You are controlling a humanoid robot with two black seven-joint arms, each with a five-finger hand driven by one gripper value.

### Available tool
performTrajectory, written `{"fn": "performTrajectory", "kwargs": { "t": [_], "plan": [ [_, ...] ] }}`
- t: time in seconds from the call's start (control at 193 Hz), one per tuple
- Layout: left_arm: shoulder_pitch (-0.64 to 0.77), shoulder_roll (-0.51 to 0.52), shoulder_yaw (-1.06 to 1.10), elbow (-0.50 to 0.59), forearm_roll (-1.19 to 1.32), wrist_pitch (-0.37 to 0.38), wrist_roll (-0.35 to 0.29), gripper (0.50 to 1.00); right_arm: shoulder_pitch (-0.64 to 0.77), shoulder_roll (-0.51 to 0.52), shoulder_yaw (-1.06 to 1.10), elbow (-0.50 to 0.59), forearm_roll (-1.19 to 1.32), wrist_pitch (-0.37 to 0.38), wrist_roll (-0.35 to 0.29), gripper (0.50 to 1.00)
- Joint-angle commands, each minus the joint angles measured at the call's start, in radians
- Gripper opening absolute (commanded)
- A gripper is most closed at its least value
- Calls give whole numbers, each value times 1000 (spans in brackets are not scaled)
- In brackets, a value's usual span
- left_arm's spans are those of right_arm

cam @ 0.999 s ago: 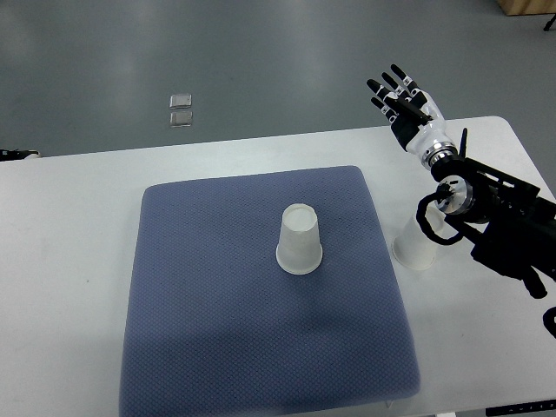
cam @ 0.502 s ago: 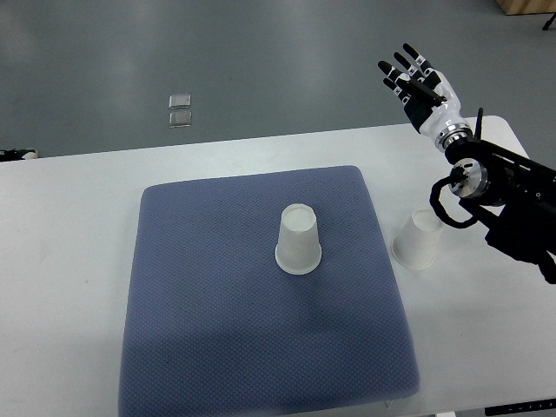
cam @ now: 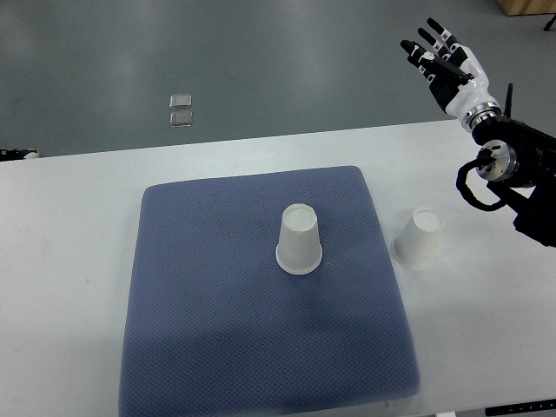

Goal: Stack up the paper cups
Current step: 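Raise the right hand up and away from the cup, rotating it palm-down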

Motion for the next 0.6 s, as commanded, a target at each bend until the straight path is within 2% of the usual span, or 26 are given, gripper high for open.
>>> {"fn": "performTrajectory", "kwargs": {
  "t": [0.0,0.119,0.212,0.316,0.445,0.595],
  "plan": [
    [-1,0,0,0,0,0,0,1000,17,-17,-5,5,-92,2,-1,917],
    [1,0,0,0,0,0,0,1000,22,-91,-5,39,-258,18,-1,917],
    [-1,0,0,0,0,0,0,1000,22,-184,-19,126,-388,48,-3,917],
    [1,0,0,0,0,0,0,1000,22,-285,-20,202,-427,61,-9,917],
    [1,0,0,0,0,0,0,1000,27,-429,-22,301,-506,146,-9,917],
    [1,0,0,0,0,0,0,1000,27,-560,-31,427,-710,201,-6,917]
  ]
}}
